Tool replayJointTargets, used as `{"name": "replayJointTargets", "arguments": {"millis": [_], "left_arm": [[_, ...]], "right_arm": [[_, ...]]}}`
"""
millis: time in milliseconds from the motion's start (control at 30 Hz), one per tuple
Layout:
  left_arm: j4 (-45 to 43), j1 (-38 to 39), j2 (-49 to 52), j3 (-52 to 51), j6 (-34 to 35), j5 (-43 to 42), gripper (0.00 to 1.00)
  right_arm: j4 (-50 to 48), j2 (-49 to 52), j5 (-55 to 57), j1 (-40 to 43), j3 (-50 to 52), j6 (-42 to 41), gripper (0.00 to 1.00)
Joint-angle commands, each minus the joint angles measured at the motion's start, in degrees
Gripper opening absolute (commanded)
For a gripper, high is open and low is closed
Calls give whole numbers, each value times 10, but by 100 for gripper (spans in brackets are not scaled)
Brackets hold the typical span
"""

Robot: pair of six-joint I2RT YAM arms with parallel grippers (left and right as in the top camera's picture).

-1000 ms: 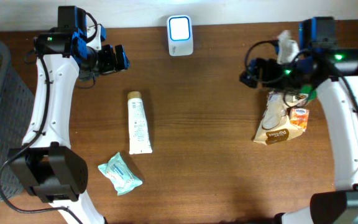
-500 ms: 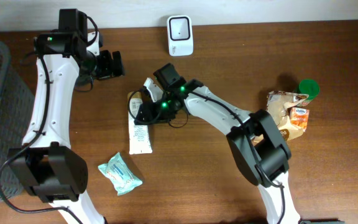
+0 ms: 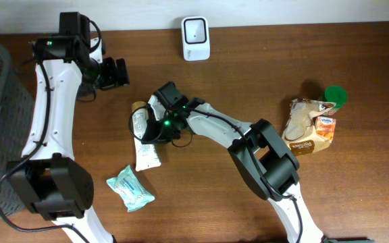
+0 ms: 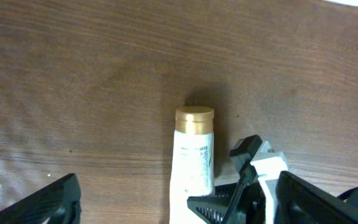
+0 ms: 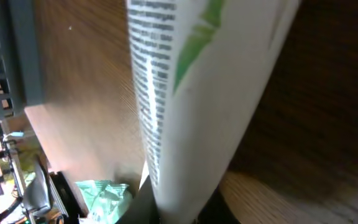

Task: Scan the item barcode
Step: 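Reach the right gripper to the white tube and grasp it, then lift the white tube and hold it at the scanner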

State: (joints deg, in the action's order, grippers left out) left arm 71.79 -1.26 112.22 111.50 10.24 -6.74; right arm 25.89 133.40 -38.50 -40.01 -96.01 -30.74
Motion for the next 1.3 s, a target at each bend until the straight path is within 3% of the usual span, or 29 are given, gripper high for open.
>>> {"name": "replayJointTargets", "arguments": {"millis": [0,100,133,333,500,600,667,700,767,867,900,1000,1167,1267], "left_arm": [[-6,-2,3,-30,-3,6,90],[-6,-2,3,-30,-3,6,90],[-6,-2,3,-30,-3,6,99],[-5,-2,3,-30,-3,6,99],[-5,-2,3,-30,-3,6,99],[-5,-2,3,-30,-3,6,99],[-5,-2,3,-30,-3,6,99],[-6,-2,3,-30,-3,6,99],[-6,-2,3,-30,-3,6,99],[-5,-2,3,-30,-3,6,99],[-5,-2,3,-30,-3,6,99],[-6,-2,3,-30,-3,6,99],[-5,-2,3,-30,-3,6,99],[-6,-2,3,-30,-3,6,99]], "right_arm": [[13,27,8,5,9,5,4],[43,6,-66,40,9,68,4],[81,-26,-66,57,9,122,4],[253,-320,-170,187,9,315,4],[313,-525,-237,293,9,318,4],[362,-565,-227,311,9,318,4],[364,-563,-216,310,9,305,4],[346,-558,-151,301,6,242,4],[352,-519,-101,267,-56,229,4],[436,-353,75,213,-316,269,4],[432,-305,205,193,-364,281,4],[337,-189,530,154,-374,326,4],[166,-22,678,152,-373,466,4],[103,30,692,152,-373,533,4]]}}
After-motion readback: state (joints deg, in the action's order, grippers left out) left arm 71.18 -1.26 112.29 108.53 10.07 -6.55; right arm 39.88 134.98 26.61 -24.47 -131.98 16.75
